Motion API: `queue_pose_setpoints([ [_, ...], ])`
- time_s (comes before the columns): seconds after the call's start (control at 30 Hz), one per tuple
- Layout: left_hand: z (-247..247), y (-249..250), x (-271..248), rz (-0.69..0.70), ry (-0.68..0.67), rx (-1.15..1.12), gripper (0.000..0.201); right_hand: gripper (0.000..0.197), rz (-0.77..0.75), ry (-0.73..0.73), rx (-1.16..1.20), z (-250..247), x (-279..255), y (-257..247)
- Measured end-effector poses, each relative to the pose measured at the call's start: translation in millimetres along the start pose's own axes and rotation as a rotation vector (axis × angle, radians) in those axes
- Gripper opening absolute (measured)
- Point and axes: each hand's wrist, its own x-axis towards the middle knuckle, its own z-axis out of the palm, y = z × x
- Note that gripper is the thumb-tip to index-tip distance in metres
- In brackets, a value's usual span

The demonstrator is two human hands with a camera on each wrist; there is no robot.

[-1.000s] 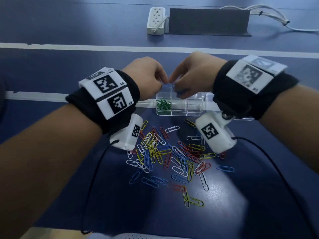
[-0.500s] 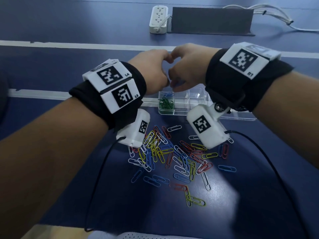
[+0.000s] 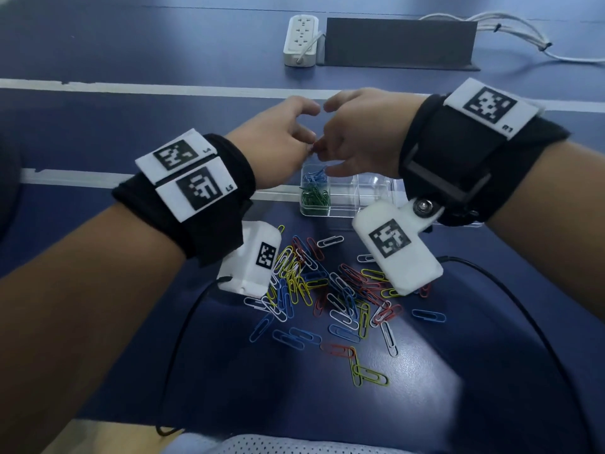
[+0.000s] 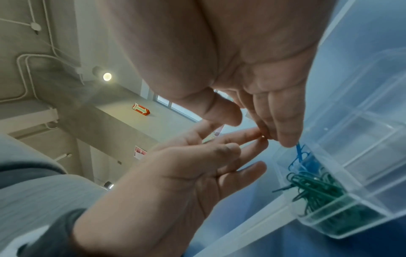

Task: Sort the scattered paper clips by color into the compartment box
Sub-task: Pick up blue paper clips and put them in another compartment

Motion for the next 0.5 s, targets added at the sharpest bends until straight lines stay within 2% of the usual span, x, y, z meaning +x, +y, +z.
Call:
queue_pose_setpoints([
  [0.1, -6.8, -4.5, -6.4, 0.011, 0.090, 0.022, 0.028, 0.046, 0.007, 0.026, 0.045, -4.7, -0.2, 3.6],
  [0.2, -11.6, -8.3, -14.6, 0.042, 0.093, 0.397, 0.012, 0.045, 0.000, 0.041, 0.052, -7.3, -1.2, 8.2],
  [0.27, -11.4, -11.2, -19.7, 0.057, 0.064, 0.557, 0.010, 0.042, 0.012, 0.039, 0.042, -6.3, -3.7, 11.8],
  [0.5, 1.9, -10.5, -26.2, 0.112, 0.019, 0.650, 0.009, 0.044, 0.000, 0.042, -0.076, -0.9, -4.8, 27.6],
])
